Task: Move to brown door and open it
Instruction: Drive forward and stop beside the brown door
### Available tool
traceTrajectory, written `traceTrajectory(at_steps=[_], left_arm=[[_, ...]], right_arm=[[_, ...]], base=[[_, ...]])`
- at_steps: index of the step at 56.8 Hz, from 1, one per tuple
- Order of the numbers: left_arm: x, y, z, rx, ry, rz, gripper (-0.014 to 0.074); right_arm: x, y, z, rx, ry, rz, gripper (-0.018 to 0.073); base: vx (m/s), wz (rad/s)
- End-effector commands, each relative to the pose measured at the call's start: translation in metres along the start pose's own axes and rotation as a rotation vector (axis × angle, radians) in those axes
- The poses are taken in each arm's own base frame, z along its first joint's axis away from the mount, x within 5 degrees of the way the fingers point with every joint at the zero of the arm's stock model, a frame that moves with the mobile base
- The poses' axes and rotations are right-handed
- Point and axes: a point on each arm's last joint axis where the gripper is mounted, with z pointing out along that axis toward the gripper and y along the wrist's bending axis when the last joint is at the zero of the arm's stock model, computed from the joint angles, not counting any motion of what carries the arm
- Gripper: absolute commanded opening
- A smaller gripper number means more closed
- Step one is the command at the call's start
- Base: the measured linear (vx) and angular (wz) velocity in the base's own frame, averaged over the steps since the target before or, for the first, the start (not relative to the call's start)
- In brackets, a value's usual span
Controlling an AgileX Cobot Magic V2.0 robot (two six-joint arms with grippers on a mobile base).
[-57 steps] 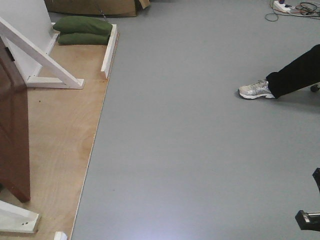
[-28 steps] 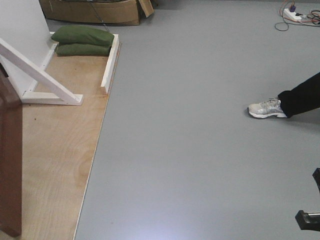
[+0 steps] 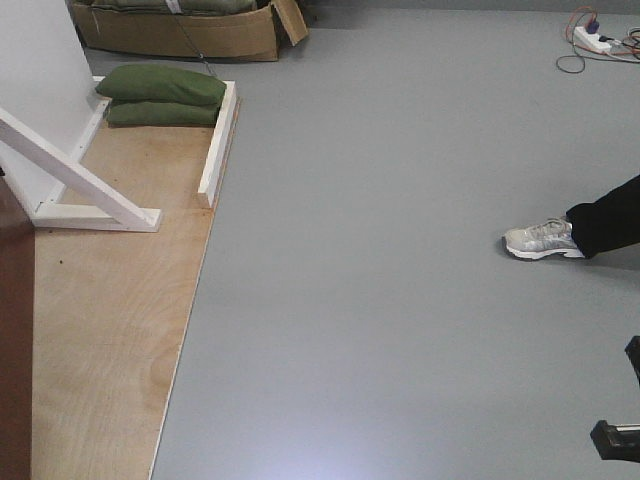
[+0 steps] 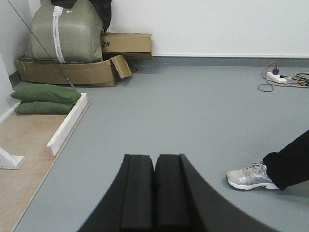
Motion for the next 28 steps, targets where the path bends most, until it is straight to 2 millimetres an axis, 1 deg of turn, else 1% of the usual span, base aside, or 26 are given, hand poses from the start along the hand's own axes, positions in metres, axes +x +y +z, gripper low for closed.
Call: traceTrajectory(at_steps=[1, 28], left_arm=[[-0.0131, -0.0032, -0.0024, 0.029, -0.105, -0.003, -0.0006], [-0.0131, -0.0032, -0.0024, 0.029, -0.105, -0.003, -0.0006]], right_arm=[[-0.0060, -0.0006, -0.0003, 0.008, -0.083, -0.015, 0.0000], [-0.0060, -0.0006, -0.0003, 0.008, -0.083, -0.015, 0.0000]], base=[[0.14, 0.00], [0.13, 0.00]])
